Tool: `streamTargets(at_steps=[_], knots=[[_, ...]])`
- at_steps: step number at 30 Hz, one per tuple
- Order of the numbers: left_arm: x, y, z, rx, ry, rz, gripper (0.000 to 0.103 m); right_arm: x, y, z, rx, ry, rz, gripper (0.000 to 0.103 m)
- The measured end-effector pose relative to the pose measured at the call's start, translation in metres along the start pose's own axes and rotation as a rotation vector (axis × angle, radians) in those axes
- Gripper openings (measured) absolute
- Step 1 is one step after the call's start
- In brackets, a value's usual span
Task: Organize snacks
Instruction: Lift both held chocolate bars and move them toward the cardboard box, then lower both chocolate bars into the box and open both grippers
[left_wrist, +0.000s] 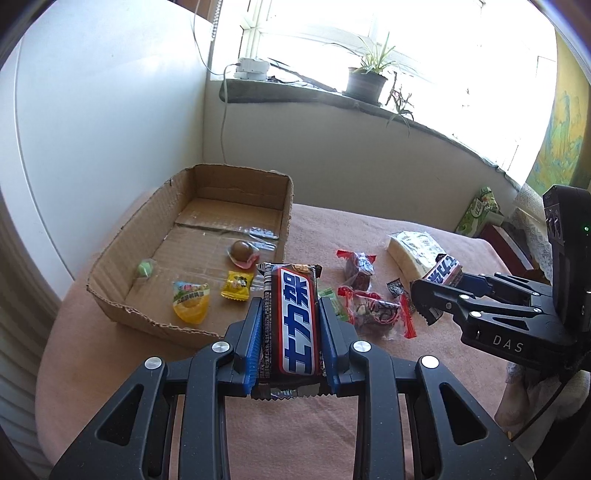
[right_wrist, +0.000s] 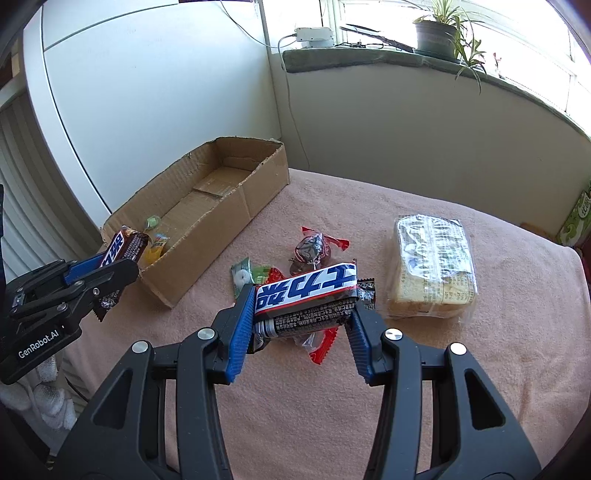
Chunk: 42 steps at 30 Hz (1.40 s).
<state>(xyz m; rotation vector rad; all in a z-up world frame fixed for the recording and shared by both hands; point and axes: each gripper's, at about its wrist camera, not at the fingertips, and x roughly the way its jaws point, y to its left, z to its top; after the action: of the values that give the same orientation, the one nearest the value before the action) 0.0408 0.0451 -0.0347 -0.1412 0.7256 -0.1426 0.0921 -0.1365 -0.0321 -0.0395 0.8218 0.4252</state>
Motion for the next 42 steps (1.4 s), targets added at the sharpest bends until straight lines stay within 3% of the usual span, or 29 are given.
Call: streamTargets(at_steps=[29,42], knots=[[0.029,0.068,0.044,-0.054,-0.022,0.088,0.027,0.076,0.081,0.090,-0.115,-0.007,0.134,0.049],[0.044,0.089,0.051,-0.081,-0.006,0.106,0.027,0.116,0.095,0.107,-0.122,0.034,0.165,0.049]])
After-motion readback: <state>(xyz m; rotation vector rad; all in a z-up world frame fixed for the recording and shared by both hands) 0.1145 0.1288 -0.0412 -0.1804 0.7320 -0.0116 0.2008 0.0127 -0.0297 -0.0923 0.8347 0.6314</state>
